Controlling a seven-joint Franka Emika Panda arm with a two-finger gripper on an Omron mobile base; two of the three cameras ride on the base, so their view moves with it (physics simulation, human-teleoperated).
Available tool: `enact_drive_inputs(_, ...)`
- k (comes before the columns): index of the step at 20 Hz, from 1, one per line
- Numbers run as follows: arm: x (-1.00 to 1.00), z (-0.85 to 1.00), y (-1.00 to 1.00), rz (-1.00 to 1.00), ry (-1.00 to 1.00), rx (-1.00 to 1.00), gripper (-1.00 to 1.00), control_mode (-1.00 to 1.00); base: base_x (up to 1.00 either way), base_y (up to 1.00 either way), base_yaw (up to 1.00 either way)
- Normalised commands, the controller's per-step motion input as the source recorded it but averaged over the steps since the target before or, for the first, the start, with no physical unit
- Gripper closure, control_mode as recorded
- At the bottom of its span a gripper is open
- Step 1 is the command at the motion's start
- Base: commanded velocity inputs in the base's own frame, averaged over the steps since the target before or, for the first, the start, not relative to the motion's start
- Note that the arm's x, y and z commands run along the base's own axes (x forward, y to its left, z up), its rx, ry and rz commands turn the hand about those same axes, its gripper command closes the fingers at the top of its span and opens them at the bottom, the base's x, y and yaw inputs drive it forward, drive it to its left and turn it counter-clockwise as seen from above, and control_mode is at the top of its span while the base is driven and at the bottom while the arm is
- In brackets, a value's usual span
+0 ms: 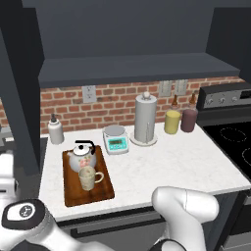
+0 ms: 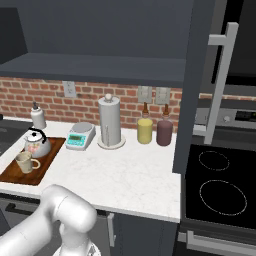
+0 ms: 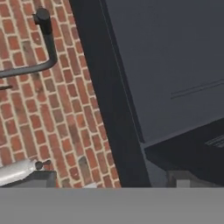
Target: Pick the kettle from the counter and place it on the tray. Then pick the mug from the cabinet and place it on the tray. Then close the cabinet doors.
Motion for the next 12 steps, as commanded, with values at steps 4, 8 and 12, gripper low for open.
enact_drive_inputs(4, 0.00, 0.00, 0.23, -0.11, -0.20, -0.18, -1.00, -1.00, 0.00, 0.00, 0.00)
enact_drive_inputs(8, 0.00, 0.00, 0.14, -0.10, -0.29, -0.17, -1.00, -1.00, 0.00, 0.00, 0.00)
enact_drive_inputs(12, 0.00, 0.04, 0.11, -0.10, -0.31, -0.14, -1.00, -1.00, 0.00, 0.00, 0.00)
